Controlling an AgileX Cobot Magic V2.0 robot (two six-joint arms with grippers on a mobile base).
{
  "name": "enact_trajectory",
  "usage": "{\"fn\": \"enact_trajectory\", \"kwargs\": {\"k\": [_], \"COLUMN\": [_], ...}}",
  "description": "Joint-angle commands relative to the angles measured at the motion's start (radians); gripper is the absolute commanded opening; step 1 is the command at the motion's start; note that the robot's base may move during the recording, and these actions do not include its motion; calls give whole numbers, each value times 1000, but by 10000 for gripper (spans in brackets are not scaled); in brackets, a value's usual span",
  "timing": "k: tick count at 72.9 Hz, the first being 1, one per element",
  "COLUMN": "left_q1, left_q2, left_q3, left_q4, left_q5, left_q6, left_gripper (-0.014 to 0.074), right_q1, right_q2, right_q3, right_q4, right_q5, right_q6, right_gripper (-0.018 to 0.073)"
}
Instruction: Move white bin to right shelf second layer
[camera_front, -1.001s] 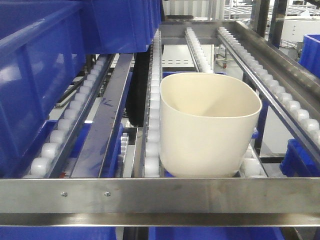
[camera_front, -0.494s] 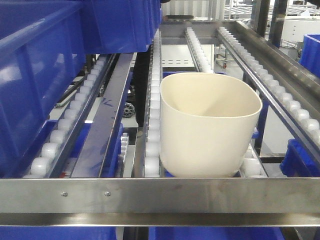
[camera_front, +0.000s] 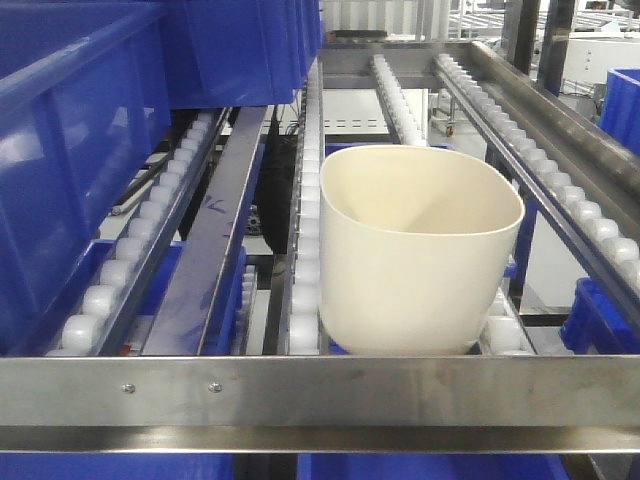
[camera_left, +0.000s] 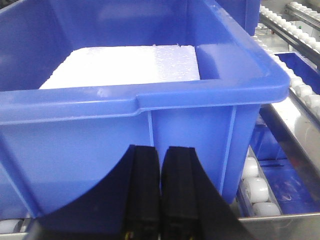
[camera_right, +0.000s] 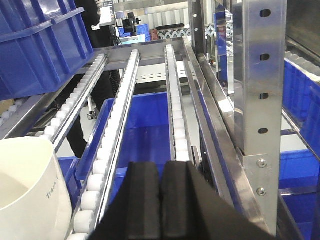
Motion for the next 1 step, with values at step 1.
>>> {"fn": "enact_trajectory", "kwargs": {"k": [1], "left_q1": [-6], "left_q2": [-14], "left_q3": [37], "left_q4": [0], "left_q5": [-87], "left_q6": [-5], "left_gripper": [85], "right_q1": [-7], "right_q2": [-20], "right_q3": [-16], "right_q4": [-13], "right_q5": [-91], "right_q6": [-2], "right_gripper": [56]}}
